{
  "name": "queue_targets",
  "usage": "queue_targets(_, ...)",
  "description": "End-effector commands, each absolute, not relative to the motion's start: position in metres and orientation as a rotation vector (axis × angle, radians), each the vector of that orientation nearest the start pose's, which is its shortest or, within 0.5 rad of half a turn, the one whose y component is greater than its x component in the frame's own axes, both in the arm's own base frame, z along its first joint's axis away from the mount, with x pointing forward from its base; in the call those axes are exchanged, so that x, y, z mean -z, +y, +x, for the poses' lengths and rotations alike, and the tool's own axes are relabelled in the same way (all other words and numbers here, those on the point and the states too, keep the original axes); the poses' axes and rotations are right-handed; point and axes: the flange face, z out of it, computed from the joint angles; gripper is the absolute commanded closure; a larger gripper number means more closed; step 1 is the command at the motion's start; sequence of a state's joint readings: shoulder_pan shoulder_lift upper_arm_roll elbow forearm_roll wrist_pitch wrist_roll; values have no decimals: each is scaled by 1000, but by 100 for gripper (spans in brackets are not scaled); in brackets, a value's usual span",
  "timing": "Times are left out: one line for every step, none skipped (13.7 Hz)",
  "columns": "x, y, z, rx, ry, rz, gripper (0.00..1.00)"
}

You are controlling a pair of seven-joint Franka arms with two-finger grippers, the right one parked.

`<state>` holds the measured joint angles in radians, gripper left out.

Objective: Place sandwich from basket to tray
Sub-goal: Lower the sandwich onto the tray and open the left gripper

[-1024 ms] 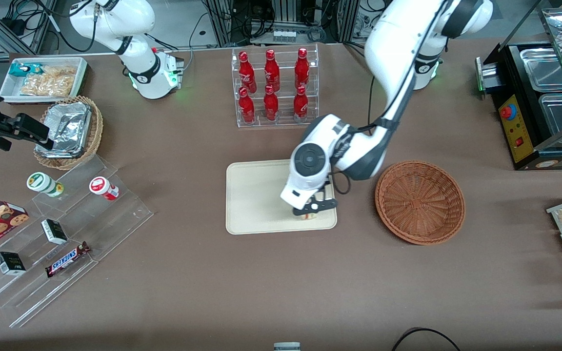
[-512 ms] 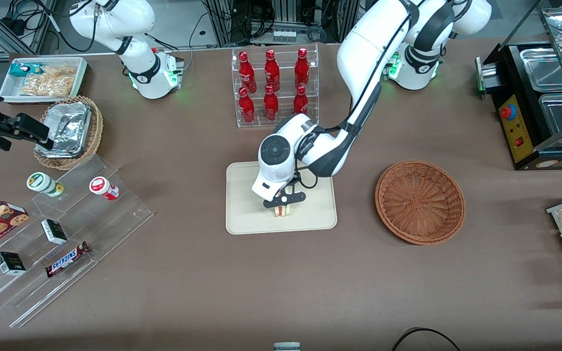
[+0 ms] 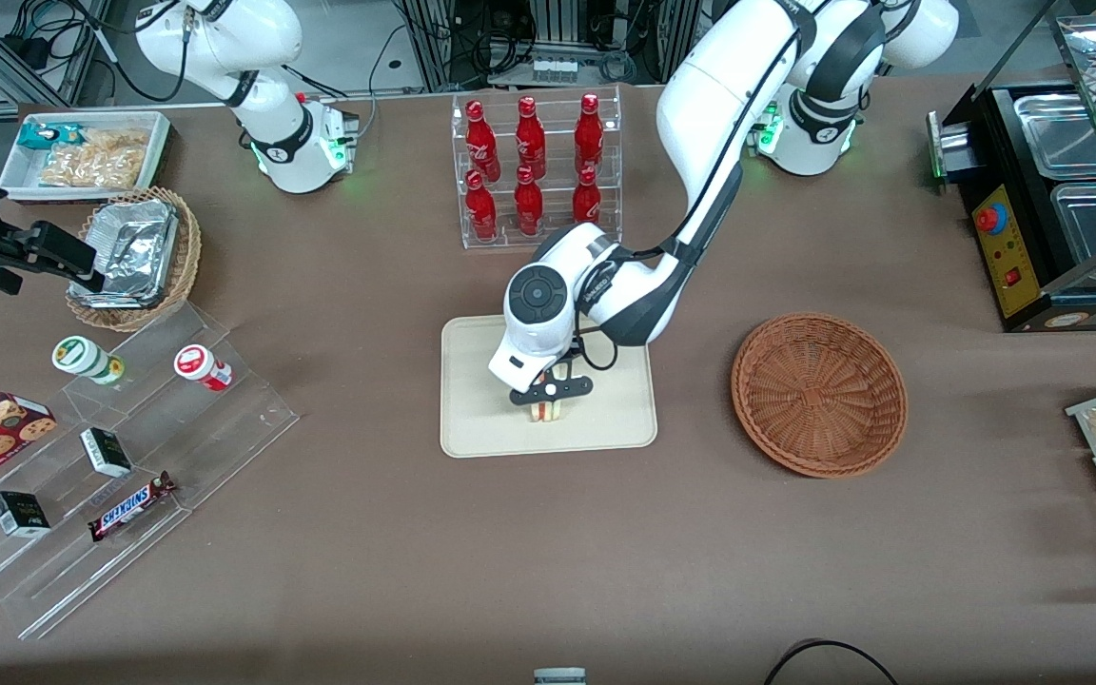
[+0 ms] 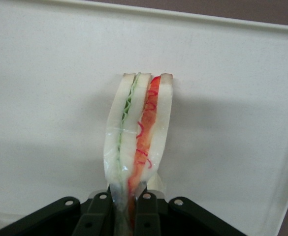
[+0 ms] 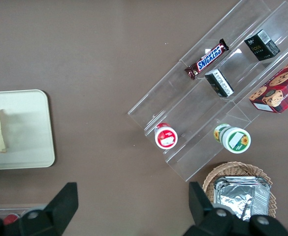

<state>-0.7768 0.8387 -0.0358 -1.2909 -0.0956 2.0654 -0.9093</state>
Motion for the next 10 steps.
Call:
queue_targets(-238,-540,511,-221,-236,-3163,83)
queue_targets(-238,-541,511,-228,-253,-3164,35)
queue_targets(-239,-542,510,-231,-267,-3166,0)
queue_targets(-243,-543,509,-226,-270,-3168,0)
queue_targets(-248,-543,510,-218,-290,-3170,0)
queue_targets(-259,-541,513,-204,-319,-3176,0)
queue_targets(-276,-540,515,-180,-323,-3188,0)
queue_targets(-291,-538,516,-171,-324,-3190,0)
queue_targets(-305,-532,520,-165,-333,-3183,0)
queue_targets(-317,-523,526,-153,-347,-3171,0)
